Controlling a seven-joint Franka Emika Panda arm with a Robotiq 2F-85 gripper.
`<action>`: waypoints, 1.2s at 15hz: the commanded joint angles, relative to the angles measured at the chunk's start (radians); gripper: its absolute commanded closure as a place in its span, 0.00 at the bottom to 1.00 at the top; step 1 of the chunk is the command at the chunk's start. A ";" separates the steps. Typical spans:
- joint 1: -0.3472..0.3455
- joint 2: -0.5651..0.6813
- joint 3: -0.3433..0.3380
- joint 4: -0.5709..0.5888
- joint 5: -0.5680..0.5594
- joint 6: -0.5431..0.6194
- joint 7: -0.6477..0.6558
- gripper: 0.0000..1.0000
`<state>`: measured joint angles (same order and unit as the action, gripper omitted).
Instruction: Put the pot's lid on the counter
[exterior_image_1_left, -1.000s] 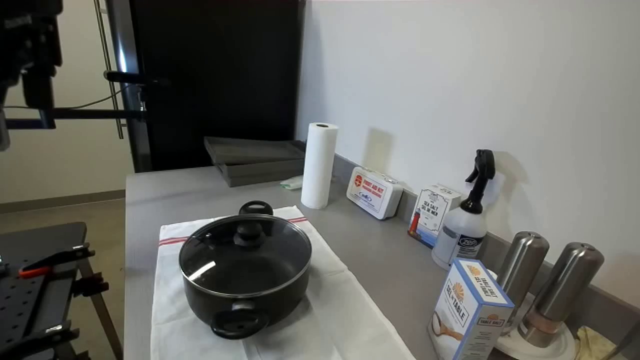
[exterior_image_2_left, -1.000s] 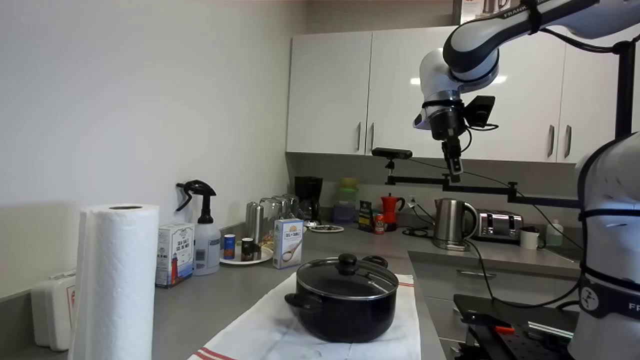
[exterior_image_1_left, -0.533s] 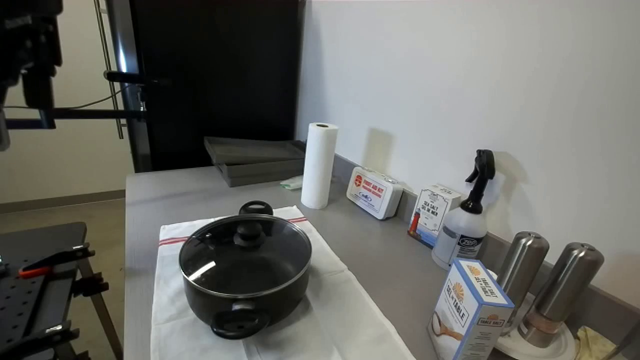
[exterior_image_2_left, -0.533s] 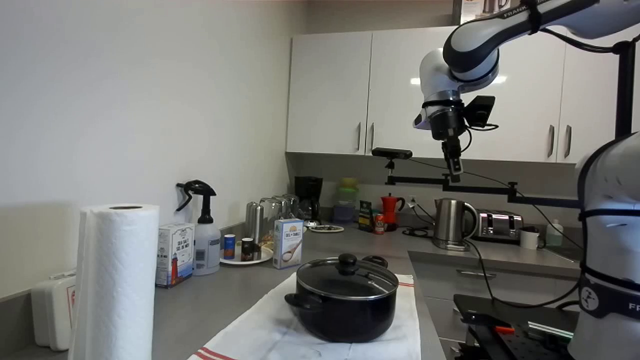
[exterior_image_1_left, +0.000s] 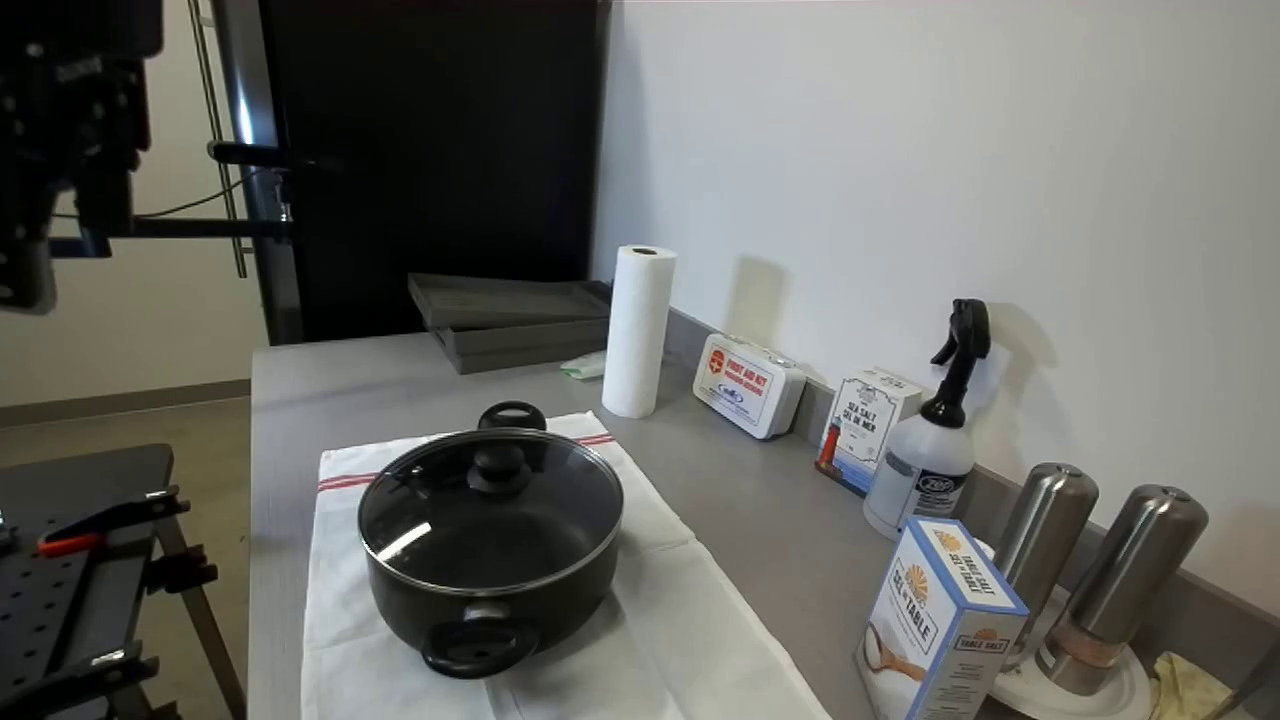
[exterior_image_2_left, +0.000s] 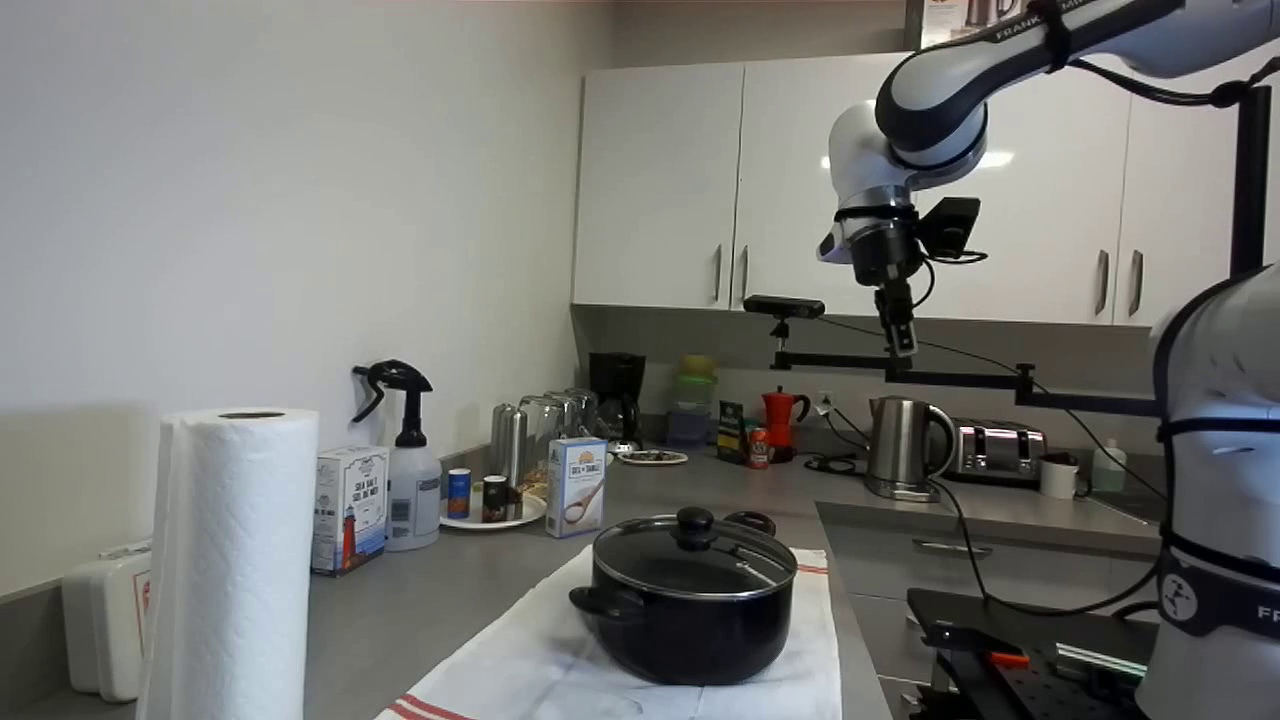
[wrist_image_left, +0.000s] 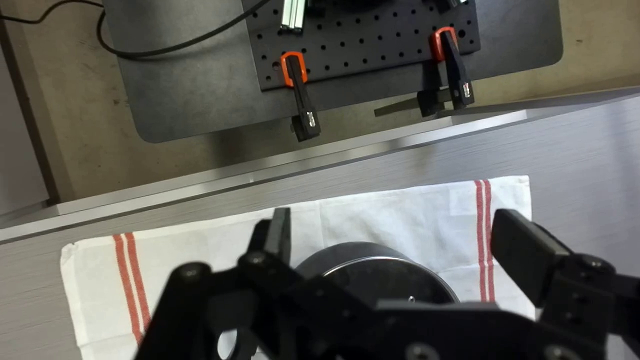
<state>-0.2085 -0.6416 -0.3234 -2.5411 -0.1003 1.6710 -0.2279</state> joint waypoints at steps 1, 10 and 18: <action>0.010 0.076 0.040 0.021 0.009 0.057 0.035 0.00; 0.024 0.256 0.159 0.025 -0.021 0.346 0.192 0.00; 0.040 0.426 0.209 0.051 -0.015 0.523 0.278 0.00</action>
<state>-0.1813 -0.2895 -0.1253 -2.5261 -0.1087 2.1561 0.0173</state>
